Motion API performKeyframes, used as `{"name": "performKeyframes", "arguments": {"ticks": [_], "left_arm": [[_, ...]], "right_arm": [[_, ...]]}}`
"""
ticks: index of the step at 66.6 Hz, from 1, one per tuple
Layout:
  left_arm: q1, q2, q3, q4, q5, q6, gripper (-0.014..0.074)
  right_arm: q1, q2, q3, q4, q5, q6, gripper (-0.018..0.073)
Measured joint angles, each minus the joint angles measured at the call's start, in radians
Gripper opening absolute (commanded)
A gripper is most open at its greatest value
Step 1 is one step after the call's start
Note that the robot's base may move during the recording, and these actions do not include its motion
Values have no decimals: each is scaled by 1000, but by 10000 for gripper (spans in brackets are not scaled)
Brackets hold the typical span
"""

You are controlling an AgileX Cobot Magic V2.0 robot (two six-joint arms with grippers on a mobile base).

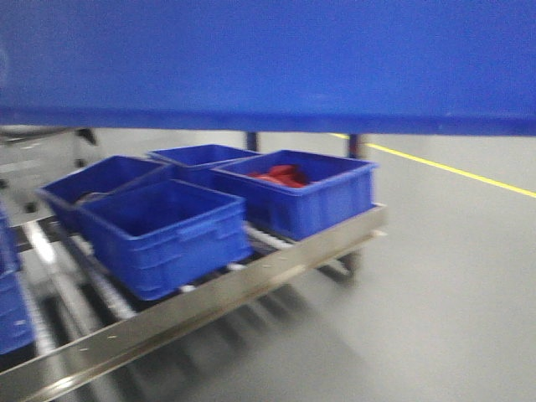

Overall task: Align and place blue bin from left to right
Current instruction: 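Approach the other roller rack with the held bin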

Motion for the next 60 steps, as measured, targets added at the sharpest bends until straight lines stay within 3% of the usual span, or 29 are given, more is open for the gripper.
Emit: {"name": "performKeyframes", "arguments": {"ticks": [60], "left_arm": [[0, 0, 0, 3, 3, 0, -111]], "right_arm": [[0, 0, 0, 0, -2, 0, -78]]}}
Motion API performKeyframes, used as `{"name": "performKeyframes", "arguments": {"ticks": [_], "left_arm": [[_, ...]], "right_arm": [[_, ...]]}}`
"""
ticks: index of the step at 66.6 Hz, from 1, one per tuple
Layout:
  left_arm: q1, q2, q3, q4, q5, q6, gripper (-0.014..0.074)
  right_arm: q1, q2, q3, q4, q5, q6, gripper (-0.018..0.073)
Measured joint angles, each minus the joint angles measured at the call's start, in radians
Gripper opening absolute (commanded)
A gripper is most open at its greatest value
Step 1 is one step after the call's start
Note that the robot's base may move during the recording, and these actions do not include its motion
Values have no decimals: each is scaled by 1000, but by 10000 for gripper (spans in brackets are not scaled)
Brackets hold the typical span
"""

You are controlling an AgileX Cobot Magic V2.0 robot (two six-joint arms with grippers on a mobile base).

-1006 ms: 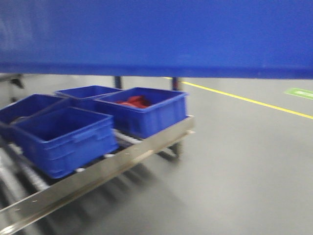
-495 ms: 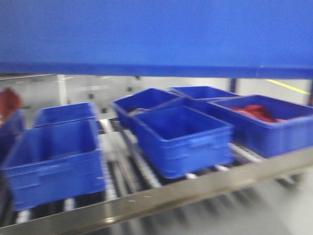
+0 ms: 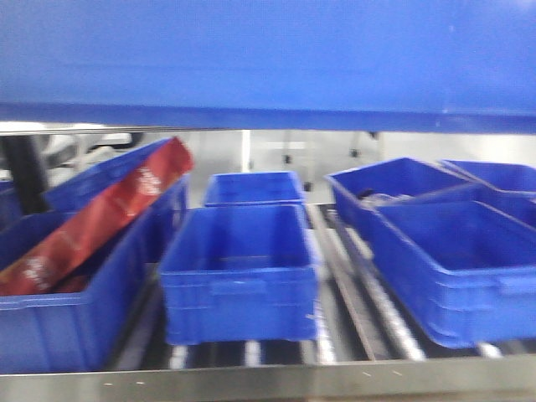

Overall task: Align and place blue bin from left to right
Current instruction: 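Approach the other roller rack with the held bin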

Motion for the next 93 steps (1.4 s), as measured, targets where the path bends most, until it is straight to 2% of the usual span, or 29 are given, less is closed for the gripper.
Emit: {"name": "performKeyframes", "arguments": {"ticks": [93], "left_arm": [[0, 0, 0, 0, 1, 0, -111]], "right_arm": [[0, 0, 0, 4, 0, 0, -78]]}}
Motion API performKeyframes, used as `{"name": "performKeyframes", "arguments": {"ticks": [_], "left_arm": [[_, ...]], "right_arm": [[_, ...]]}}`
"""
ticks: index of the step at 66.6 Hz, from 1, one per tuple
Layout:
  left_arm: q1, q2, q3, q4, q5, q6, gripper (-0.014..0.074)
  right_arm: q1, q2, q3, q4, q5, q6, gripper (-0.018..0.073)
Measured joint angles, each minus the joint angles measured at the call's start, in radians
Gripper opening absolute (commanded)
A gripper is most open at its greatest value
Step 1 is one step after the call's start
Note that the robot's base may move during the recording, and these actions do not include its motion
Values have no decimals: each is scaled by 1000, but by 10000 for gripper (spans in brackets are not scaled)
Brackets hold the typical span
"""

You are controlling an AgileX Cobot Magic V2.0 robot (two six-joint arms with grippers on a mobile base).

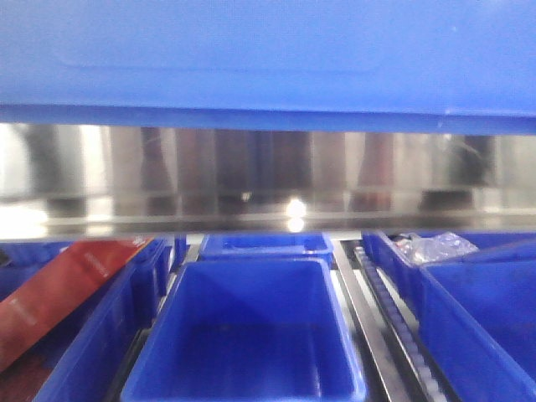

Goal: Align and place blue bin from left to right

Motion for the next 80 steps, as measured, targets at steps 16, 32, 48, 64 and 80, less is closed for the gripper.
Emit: {"name": "performKeyframes", "arguments": {"ticks": [16, 32, 48, 64, 80], "left_arm": [[0, 0, 0, 0, 0, 0, -111], [0, 0, 0, 0, 0, 0, -111], [0, 0, 0, 0, 0, 0, -111], [0, 0, 0, 0, 0, 0, -111], [0, 0, 0, 0, 0, 0, -111]], "right_arm": [[0, 0, 0, 0, 0, 0, -78], [0, 0, 0, 0, 0, 0, -78], [0, 0, 0, 0, 0, 0, -78], [0, 0, 0, 0, 0, 0, -78], [0, 0, 0, 0, 0, 0, -78]]}}
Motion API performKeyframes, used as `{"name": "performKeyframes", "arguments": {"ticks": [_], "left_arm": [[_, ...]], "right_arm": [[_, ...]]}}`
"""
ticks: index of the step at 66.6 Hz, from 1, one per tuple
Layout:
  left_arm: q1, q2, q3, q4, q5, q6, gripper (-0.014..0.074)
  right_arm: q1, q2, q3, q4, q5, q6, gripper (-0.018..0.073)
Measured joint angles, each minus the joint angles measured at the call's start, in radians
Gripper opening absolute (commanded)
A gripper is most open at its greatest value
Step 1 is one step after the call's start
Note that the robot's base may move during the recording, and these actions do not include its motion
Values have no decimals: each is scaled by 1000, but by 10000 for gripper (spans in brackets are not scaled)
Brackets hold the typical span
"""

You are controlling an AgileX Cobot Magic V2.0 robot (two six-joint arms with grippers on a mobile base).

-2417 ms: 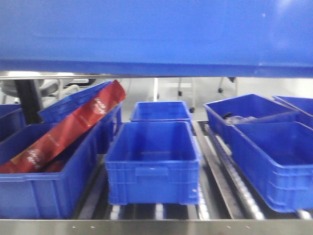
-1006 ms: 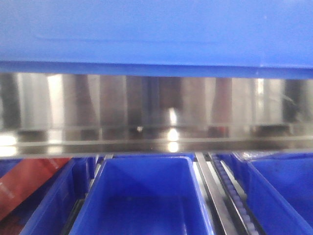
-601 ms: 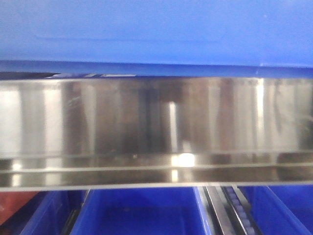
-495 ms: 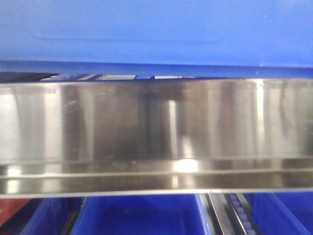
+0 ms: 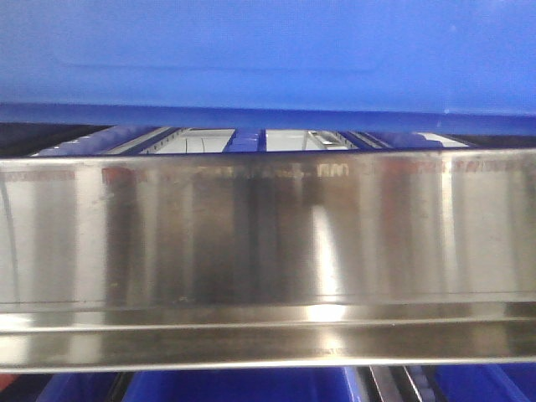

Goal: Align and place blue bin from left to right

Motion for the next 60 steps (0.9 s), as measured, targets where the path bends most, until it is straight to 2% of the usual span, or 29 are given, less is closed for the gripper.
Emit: {"name": "performKeyframes", "arguments": {"ticks": [60], "left_arm": [[0, 0, 0, 14, -16, 0, -111]], "right_arm": [[0, 0, 0, -8, -23, 0, -78]]}}
